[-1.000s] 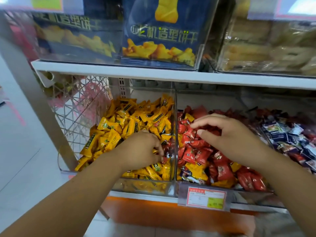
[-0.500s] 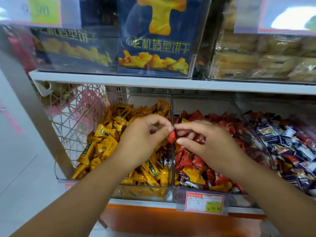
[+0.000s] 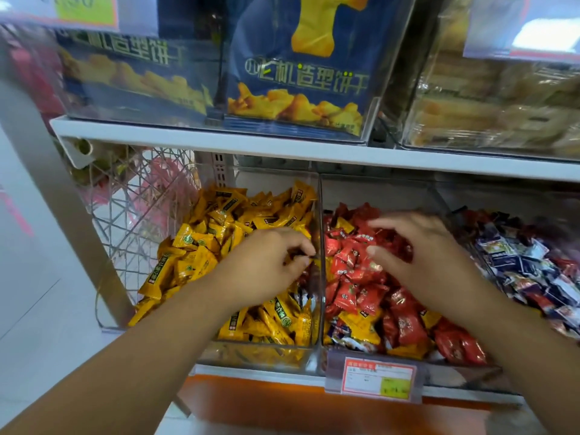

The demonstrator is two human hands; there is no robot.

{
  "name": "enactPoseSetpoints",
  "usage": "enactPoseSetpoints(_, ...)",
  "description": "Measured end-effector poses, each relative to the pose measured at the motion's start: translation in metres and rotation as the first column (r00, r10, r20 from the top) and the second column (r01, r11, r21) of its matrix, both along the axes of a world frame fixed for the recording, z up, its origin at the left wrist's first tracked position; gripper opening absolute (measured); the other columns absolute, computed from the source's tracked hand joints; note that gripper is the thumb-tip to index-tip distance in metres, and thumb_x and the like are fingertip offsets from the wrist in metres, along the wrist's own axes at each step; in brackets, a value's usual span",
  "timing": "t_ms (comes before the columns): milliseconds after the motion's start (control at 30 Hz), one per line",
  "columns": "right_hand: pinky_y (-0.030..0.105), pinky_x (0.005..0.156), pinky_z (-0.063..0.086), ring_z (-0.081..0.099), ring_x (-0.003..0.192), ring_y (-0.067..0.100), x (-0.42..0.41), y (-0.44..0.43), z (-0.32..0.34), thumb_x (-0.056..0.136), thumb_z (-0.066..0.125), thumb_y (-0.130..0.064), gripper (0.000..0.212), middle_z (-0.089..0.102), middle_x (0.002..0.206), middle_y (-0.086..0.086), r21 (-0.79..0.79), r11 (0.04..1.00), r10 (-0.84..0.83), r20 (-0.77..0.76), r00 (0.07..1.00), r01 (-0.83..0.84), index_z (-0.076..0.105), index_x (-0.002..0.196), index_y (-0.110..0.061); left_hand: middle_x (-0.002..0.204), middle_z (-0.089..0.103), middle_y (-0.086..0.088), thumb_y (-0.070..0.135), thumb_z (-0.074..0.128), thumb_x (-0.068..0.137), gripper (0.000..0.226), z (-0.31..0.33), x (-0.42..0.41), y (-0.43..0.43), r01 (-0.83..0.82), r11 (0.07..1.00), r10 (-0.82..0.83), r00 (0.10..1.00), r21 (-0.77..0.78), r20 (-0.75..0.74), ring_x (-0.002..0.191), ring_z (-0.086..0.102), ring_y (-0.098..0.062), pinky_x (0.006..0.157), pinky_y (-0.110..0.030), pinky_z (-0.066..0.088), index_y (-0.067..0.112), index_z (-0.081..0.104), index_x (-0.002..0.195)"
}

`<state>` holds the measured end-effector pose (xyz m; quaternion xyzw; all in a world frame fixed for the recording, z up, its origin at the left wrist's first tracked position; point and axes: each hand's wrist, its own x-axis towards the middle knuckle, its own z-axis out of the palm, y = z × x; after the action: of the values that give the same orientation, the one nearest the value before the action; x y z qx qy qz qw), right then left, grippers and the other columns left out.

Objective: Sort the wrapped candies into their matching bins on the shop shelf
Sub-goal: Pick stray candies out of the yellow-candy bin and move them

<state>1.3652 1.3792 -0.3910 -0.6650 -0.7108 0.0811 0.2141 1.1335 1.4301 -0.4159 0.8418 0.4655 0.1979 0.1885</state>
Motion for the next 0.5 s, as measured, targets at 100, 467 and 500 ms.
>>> enactPoseSetpoints(100,0.045,0.119,-0.001,-0.004,0.145,0.007,-0.015,-0.007,-0.011,0.085,0.021,-0.074,0.054,0.011,0.152,-0.03,-0.068,0.975,0.219,0.191,0.957,-0.21,0.036,0.134,-0.059,0.153,0.028,0.022,0.038,0.05,0.098,0.035,-0.014,-0.001,0.007,0.093,0.99,-0.056,0.95,0.107,-0.309,0.143,0.016,-0.002,0.114,-0.032,0.014,0.034,0.053,0.133)
enactPoseSetpoints(467,0.056,0.117,-0.008,-0.003,0.148,0.022,-0.009,0.016,-0.019,0.07,0.006,-0.084,0.072,0.005,0.159,-0.021,-0.17,0.985,0.071,0.348,0.935,-0.012,0.032,0.134,-0.064,0.151,0.03,0.026,0.045,0.053,0.095,0.026,-0.014,-0.04,0.03,0.04,0.974,0.048,0.926,0.224,-0.375,0.144,0.017,-0.004,0.112,-0.038,0.015,0.045,0.063,0.12)
enactPoseSetpoints(500,0.054,0.117,-0.008,-0.002,0.147,0.02,-0.011,0.014,-0.02,0.072,0.007,-0.087,0.07,0.008,0.158,-0.022,-0.147,0.989,0.076,0.323,0.943,-0.029,0.035,0.133,-0.064,0.151,0.032,0.025,0.046,0.054,0.094,0.027,-0.012,-0.041,0.03,0.026,0.976,0.06,0.922,0.216,-0.383,0.144,0.018,-0.005,0.112,-0.037,0.015,0.046,0.063,0.119)
